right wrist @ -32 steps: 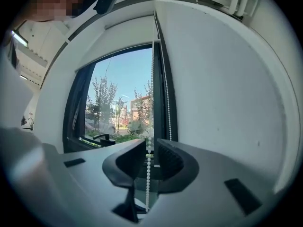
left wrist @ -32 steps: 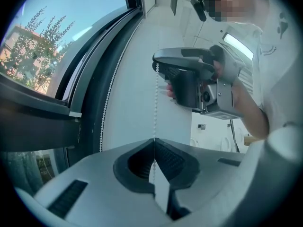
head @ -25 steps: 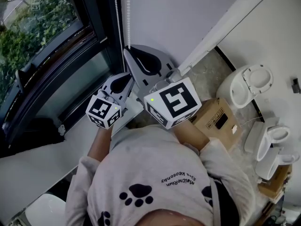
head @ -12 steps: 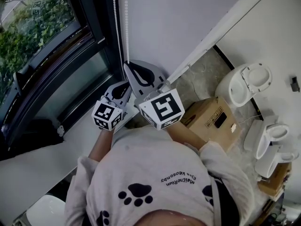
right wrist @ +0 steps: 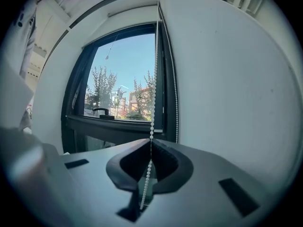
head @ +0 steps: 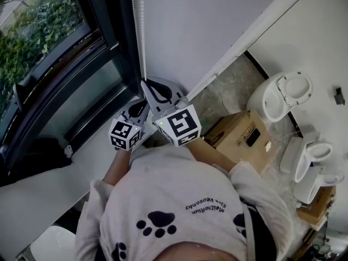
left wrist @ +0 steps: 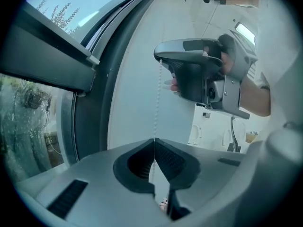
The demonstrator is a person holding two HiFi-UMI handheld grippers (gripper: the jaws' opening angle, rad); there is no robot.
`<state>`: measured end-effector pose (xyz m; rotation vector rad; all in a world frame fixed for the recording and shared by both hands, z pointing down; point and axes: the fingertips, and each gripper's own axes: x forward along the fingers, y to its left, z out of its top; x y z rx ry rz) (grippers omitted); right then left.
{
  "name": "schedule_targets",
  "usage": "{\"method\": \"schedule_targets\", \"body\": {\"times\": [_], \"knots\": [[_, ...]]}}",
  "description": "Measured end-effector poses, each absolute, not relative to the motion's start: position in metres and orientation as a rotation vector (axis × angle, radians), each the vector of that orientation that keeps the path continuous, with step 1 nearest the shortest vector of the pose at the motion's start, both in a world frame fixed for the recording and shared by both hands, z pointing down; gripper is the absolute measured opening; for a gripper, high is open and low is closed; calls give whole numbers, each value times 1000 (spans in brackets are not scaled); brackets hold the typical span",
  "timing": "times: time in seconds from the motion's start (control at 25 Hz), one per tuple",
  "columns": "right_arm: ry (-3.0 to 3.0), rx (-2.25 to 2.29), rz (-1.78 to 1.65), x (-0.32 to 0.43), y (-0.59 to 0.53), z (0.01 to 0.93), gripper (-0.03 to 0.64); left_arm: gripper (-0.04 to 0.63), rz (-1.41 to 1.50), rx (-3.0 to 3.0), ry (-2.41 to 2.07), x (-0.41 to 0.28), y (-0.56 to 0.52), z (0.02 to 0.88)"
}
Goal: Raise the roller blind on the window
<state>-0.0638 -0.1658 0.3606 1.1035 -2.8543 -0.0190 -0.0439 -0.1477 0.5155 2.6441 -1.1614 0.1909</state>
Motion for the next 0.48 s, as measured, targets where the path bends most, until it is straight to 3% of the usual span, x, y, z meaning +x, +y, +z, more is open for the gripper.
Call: {"method": "schedule_targets", "body": {"times": [0.32,0.36,0.44,0.48], "knots": [[-2841,1093,16,-66,-163,376,9,14,244,2623,-1145,-47,-145,534],[-2840,1096,15,-66,-164,376,9,27,269,2635,-1126,-46,-143,533],[-2839,1101,14,-65,-165,376,9,134,249,2644,-1106,-46,-141,524],[-2838,1103,15,-64,-166,376,9,138,215,2641,-1101,-47,-140,516]]}}
